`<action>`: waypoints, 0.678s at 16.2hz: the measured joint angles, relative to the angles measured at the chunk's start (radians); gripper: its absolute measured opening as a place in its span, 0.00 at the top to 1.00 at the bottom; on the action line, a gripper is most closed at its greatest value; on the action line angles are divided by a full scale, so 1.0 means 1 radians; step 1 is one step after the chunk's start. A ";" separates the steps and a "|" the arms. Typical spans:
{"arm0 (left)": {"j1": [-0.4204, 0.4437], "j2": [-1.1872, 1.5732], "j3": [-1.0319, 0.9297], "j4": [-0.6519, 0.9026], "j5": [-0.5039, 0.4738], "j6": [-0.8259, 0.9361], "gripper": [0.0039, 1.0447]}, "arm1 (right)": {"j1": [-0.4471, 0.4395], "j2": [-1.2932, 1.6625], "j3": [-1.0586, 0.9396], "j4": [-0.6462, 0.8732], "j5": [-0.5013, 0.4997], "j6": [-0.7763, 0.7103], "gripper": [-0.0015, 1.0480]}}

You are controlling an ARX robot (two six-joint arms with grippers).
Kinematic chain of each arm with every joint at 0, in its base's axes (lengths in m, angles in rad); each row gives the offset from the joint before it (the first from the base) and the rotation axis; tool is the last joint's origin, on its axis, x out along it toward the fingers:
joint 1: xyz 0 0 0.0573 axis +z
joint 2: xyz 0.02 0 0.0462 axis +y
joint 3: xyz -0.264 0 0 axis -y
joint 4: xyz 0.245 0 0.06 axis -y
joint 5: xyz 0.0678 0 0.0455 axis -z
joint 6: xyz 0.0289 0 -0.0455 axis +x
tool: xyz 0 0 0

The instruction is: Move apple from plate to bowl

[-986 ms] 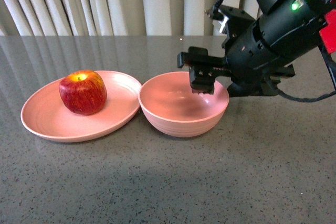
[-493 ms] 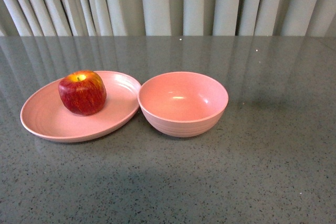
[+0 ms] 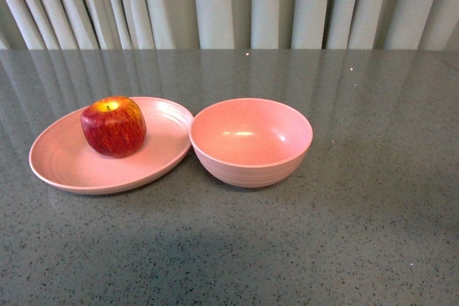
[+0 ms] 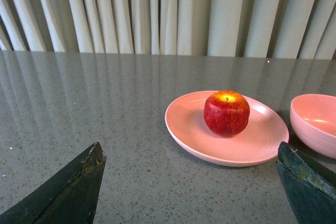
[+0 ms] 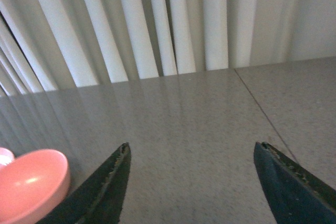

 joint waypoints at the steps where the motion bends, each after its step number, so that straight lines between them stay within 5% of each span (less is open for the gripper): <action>1: 0.000 0.000 0.000 0.000 0.001 0.000 0.06 | 0.000 -0.102 -0.062 -0.047 0.003 -0.064 0.39; 6: 0.000 0.000 0.000 0.000 0.001 0.000 0.06 | 0.000 -0.303 -0.196 -0.091 0.002 -0.123 0.94; 11: 0.000 0.000 0.000 0.000 0.001 0.000 0.06 | 0.000 -0.374 -0.245 -0.114 0.002 -0.134 0.98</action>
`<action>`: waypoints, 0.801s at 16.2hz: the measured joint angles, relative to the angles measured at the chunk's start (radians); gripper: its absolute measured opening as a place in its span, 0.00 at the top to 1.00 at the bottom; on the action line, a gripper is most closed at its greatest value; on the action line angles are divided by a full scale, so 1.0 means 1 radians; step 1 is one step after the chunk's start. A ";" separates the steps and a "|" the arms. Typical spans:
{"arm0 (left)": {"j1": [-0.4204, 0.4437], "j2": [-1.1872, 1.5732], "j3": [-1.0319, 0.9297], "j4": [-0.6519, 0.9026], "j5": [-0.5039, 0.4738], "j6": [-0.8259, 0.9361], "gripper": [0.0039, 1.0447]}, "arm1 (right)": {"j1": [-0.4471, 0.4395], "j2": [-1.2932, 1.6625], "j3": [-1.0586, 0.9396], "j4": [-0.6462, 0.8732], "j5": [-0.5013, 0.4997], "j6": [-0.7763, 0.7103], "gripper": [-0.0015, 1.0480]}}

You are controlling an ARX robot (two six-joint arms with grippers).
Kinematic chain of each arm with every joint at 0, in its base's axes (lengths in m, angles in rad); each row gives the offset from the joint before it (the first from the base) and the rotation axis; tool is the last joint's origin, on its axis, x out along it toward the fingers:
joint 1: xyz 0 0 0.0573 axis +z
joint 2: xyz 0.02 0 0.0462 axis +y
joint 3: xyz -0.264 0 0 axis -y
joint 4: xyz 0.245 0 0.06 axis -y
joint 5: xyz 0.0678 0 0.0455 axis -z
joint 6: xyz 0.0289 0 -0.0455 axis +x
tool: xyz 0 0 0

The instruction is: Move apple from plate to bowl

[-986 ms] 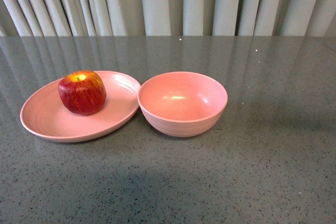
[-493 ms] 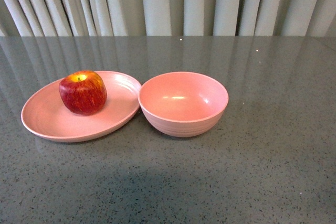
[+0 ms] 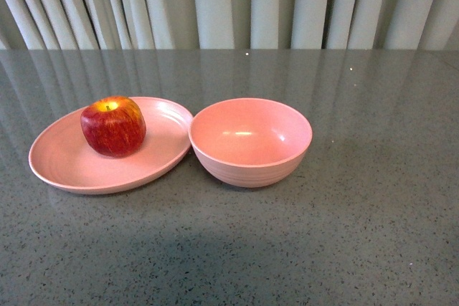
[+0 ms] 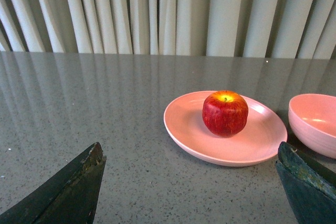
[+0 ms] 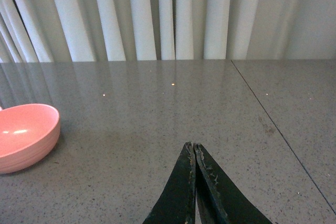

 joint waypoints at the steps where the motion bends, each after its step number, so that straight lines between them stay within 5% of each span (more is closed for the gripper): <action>1: 0.000 0.000 0.000 0.000 0.000 0.000 0.06 | 0.000 -0.012 -0.008 -0.010 0.000 0.000 0.98; 5: 0.000 0.000 0.000 0.000 -0.001 0.000 0.06 | 0.000 -0.196 -0.042 -0.178 0.000 -0.002 0.98; 13: 0.000 0.000 0.000 0.000 0.000 0.000 0.06 | 0.000 -0.233 -0.061 -0.170 0.000 -0.003 0.97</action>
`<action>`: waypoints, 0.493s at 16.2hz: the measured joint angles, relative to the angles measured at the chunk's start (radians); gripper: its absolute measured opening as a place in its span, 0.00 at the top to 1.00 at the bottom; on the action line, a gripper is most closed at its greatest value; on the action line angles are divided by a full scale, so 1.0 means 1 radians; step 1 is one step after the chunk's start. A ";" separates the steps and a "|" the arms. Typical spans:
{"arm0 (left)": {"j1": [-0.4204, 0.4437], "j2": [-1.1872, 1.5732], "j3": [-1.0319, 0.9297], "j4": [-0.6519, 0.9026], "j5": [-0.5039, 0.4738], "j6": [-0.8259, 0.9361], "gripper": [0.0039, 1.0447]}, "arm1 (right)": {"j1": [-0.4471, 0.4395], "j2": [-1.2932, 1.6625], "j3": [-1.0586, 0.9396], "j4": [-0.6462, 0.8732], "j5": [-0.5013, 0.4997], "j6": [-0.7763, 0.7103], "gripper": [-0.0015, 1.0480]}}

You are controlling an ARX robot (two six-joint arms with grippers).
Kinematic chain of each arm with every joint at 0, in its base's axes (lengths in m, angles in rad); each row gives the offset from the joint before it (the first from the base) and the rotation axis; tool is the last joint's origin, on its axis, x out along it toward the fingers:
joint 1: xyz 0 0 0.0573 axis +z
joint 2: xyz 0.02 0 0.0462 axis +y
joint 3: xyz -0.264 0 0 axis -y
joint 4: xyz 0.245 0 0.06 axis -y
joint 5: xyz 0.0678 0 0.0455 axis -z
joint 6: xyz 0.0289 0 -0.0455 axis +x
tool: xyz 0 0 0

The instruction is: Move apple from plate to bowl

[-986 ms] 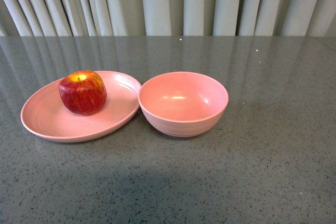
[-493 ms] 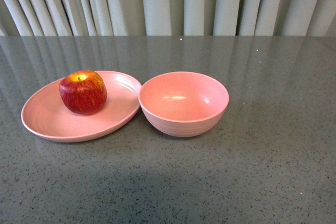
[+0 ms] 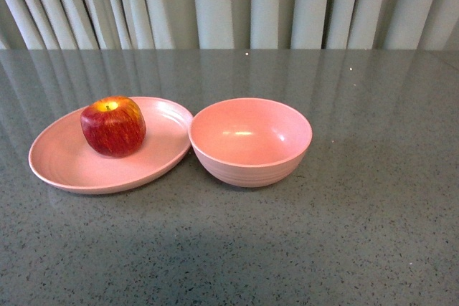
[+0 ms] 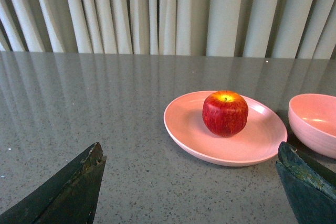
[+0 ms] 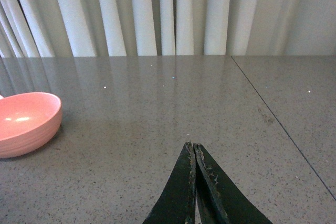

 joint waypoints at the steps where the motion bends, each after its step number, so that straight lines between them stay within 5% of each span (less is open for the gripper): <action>1: 0.000 0.000 0.000 0.000 0.000 0.000 0.06 | 0.000 0.000 0.000 0.000 0.000 0.000 0.87; 8: 0.000 0.000 0.000 0.000 0.000 0.000 0.06 | 0.000 0.000 0.000 0.000 0.000 0.000 0.04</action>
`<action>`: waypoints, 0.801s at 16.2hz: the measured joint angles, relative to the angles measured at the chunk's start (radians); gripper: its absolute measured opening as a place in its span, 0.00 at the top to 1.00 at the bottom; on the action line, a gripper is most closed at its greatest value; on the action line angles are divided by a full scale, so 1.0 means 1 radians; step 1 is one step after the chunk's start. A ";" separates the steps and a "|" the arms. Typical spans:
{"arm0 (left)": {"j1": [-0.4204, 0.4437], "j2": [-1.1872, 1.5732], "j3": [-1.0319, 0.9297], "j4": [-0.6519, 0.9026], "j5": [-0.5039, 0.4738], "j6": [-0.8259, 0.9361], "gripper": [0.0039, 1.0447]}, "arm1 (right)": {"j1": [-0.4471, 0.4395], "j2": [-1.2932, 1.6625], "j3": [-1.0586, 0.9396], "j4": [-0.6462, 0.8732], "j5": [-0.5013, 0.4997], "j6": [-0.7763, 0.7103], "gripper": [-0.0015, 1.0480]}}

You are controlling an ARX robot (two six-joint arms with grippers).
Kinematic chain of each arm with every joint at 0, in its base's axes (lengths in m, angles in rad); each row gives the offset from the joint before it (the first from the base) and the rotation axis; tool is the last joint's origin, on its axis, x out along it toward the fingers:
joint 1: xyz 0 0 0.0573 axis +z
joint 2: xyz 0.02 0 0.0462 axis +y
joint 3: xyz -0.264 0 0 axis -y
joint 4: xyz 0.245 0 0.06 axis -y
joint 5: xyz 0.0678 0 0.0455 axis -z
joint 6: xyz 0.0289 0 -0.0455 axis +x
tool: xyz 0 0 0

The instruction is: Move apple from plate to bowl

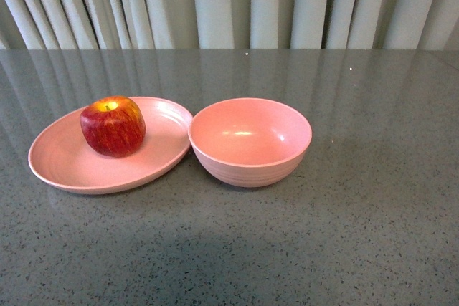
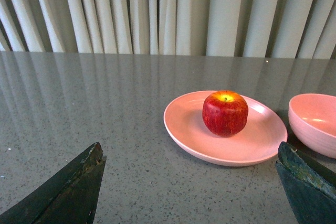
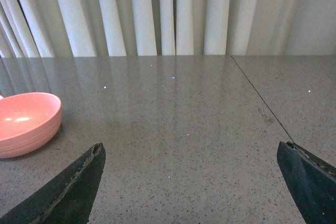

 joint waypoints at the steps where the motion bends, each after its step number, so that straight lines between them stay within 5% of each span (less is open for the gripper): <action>1: 0.000 0.000 0.000 0.000 0.000 0.000 0.06 | 0.000 0.000 0.000 0.000 0.000 0.000 0.07; 10: 0.000 0.000 0.000 0.000 0.000 0.000 0.06 | 0.000 0.000 0.000 0.000 0.000 0.000 0.06; 13: -0.058 0.200 0.106 -0.212 -0.170 0.014 0.06 | 0.000 0.000 0.000 0.000 0.000 -0.001 0.06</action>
